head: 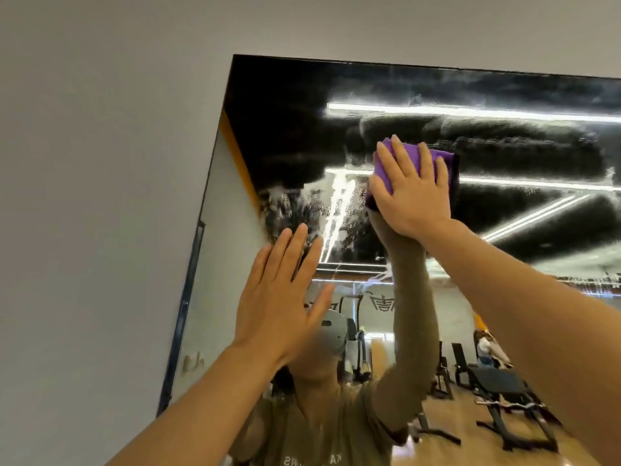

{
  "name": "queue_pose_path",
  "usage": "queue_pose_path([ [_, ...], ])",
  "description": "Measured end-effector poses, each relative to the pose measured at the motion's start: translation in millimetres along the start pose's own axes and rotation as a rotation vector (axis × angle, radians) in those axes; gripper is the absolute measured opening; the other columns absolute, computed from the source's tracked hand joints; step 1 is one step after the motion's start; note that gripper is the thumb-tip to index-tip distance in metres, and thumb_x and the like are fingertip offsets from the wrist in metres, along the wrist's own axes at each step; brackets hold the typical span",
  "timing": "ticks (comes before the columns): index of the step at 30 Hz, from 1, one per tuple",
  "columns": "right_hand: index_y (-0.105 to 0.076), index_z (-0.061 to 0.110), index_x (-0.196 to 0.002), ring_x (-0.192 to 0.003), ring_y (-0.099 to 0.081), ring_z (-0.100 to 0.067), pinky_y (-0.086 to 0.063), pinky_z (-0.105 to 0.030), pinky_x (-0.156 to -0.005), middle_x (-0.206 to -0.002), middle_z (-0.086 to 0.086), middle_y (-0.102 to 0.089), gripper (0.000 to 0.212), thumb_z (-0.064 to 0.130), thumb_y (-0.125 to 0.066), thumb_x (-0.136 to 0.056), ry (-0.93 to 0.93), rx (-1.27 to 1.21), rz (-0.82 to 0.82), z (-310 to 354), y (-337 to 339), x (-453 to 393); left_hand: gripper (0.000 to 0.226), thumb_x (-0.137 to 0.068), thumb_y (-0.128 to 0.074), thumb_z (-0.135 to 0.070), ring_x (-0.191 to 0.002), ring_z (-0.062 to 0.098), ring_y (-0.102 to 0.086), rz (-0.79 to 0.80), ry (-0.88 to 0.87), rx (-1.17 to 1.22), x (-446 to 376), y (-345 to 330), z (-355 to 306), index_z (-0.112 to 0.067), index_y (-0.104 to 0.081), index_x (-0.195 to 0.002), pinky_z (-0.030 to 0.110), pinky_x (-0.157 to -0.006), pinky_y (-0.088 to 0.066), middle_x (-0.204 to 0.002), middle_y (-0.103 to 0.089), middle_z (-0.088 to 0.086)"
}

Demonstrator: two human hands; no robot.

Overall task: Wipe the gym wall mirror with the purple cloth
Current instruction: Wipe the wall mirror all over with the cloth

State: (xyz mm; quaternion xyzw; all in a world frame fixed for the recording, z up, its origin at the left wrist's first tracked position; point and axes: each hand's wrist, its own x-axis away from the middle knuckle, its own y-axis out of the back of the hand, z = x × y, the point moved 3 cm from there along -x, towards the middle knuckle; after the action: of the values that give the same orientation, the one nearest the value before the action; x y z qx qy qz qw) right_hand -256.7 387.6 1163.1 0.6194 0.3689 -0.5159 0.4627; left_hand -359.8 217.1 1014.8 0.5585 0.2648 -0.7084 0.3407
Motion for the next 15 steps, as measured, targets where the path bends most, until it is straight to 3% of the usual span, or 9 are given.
queue_pose_path([
  [4,-0.012,0.035,-0.16,-0.156,0.002,-0.029,0.006,-0.048,-0.124,-0.169,0.008,-0.006,0.069,0.059,-0.01,-0.096,0.104,0.025,-0.038,9,-10,50,0.065,-0.106,-0.014,-0.056,-0.153,0.021,-0.011,-0.014,-0.018,-0.01,2,2,6,-0.019,-0.023,-0.159,0.033,-0.123,0.003,-0.166,-0.021,0.008],
  [9,-0.02,0.034,-0.159,-0.155,-0.008,-0.03,-0.004,-0.052,-0.124,-0.167,0.007,-0.017,0.062,0.055,-0.024,-0.101,0.269,0.036,-0.012,8,-25,114,0.066,-0.105,-0.019,-0.056,-0.152,0.026,-0.021,0.012,-0.04,-0.014,4,3,8,-0.018,-0.028,-0.157,0.036,-0.122,-0.001,-0.163,-0.028,0.009],
  [12,-0.017,0.037,-0.158,-0.155,-0.008,-0.03,-0.003,-0.052,-0.125,-0.167,0.008,-0.017,0.063,0.058,-0.02,-0.099,0.262,0.038,0.005,11,-19,88,0.066,-0.105,-0.018,-0.057,-0.152,0.025,-0.022,0.014,-0.068,-0.021,3,4,13,-0.018,-0.029,-0.157,0.037,-0.122,-0.003,-0.164,-0.028,0.009],
  [15,-0.009,0.039,-0.16,-0.156,0.001,-0.027,0.004,-0.049,-0.125,-0.169,0.01,-0.006,0.068,0.061,-0.011,-0.095,0.141,0.049,-0.009,19,-9,30,0.065,-0.106,-0.013,-0.057,-0.152,0.025,-0.023,0.019,-0.072,0.002,5,5,15,-0.02,-0.026,-0.157,0.039,-0.121,-0.008,-0.164,-0.027,0.008],
])
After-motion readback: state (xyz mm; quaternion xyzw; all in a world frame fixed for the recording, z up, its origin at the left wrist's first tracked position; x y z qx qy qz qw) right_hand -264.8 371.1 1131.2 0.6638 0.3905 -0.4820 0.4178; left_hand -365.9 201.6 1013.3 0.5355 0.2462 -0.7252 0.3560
